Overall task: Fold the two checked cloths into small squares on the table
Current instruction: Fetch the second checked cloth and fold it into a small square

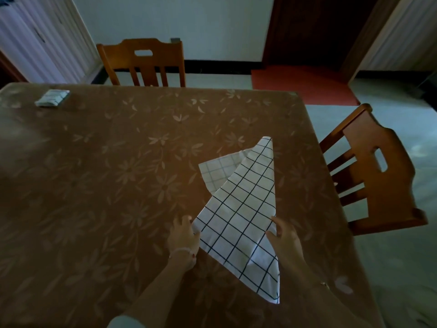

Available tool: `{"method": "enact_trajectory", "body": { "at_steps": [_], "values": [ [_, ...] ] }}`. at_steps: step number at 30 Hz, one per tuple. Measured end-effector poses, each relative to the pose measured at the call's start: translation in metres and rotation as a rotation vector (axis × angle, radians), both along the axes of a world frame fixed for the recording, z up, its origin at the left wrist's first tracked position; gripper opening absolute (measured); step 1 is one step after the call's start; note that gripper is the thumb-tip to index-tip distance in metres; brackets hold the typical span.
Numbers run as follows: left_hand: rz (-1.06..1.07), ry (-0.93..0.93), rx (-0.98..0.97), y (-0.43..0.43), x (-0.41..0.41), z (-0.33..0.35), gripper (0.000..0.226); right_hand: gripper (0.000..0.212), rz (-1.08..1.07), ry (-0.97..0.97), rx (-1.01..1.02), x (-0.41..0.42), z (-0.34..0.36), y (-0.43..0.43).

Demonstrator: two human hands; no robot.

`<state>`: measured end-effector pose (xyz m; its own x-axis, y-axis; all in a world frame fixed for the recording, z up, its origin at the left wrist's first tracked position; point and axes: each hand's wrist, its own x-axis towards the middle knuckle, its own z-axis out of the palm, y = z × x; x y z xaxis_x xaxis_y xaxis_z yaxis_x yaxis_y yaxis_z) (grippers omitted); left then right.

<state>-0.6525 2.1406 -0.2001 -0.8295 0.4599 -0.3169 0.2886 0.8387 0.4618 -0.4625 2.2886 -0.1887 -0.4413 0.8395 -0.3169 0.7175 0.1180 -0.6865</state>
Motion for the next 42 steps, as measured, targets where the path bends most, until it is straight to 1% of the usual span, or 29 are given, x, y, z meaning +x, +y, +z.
{"method": "enact_trajectory", "body": {
  "at_steps": [5,8,10,14,18,20,21,23,24,25,26,27,28,30,32,34,37,39,41,42],
  "values": [
    [0.038,0.032,0.060,0.007,0.005,0.005,0.012,0.046,-0.076,-0.012,-0.030,-0.003,-0.003,0.005],
    [0.133,-0.030,0.139,0.004,0.003,0.007,0.005,0.043,-0.139,0.021,-0.058,-0.007,-0.002,0.010],
    [0.195,-0.072,0.210,0.000,-0.002,0.007,0.007,0.040,-0.159,0.042,-0.064,-0.010,-0.001,0.012],
    [0.307,-0.166,0.386,-0.009,-0.017,0.012,0.010,0.035,-0.125,0.097,-0.081,-0.019,0.000,0.011],
    [0.325,-0.167,0.441,-0.019,-0.029,0.014,0.015,0.033,-0.139,0.163,-0.100,-0.027,0.001,0.009],
    [0.330,-0.159,0.405,-0.024,-0.030,0.012,0.016,0.033,-0.140,0.171,-0.116,-0.030,0.002,0.010],
    [0.311,-0.116,0.349,-0.025,-0.029,0.012,0.016,0.033,-0.144,0.170,-0.130,-0.032,0.002,0.011],
    [0.209,0.032,0.221,-0.024,-0.023,0.013,0.020,0.029,-0.157,0.181,-0.180,-0.035,0.002,0.012],
    [0.139,0.088,0.205,-0.021,-0.017,0.014,0.022,0.021,-0.166,0.198,-0.211,-0.036,0.000,0.013],
    [0.066,0.102,0.222,-0.015,-0.011,0.017,0.024,0.010,-0.180,0.214,-0.241,-0.037,0.001,0.013],
    [-0.008,0.069,0.262,-0.008,-0.004,0.021,0.026,0.009,-0.186,0.224,-0.250,-0.038,0.002,0.012],
    [-0.088,0.013,0.311,0.000,0.003,0.024,0.029,0.015,-0.188,0.240,-0.254,-0.039,0.003,0.012],
    [-0.166,-0.052,0.355,0.009,0.011,0.026,0.032,0.016,-0.185,0.252,-0.255,-0.039,0.004,0.011],
    [-0.284,-0.151,0.383,0.025,0.023,0.029,0.036,0.011,-0.178,0.270,-0.258,-0.039,0.010,0.010],
    [-0.282,-0.175,0.357,0.033,0.029,0.027,0.039,0.007,-0.165,0.268,-0.253,-0.038,0.014,0.011],
    [-0.204,-0.104,0.294,0.032,0.027,0.023,0.042,0.010,-0.185,0.252,-0.259,-0.034,0.013,0.016],
    [-0.104,0.054,0.067,0.020,0.014,0.016,0.048,0.015,-0.200,0.226,-0.248,-0.028,0.015,0.022],
    [-0.073,0.069,-0.075,0.013,0.009,0.013,0.052,0.015,-0.177,0.208,-0.233,-0.024,0.016,0.025],
    [-0.061,0.074,-0.150,0.010,0.010,0.010,0.049,0.013,-0.154,0.197,-0.226,-0.022,0.016,0.026],
    [-0.050,0.078,-0.154,0.009,0.011,0.009,0.043,0.014,-0.140,0.194,-0.223,-0.020,0.013,0.027]
  ]
}}
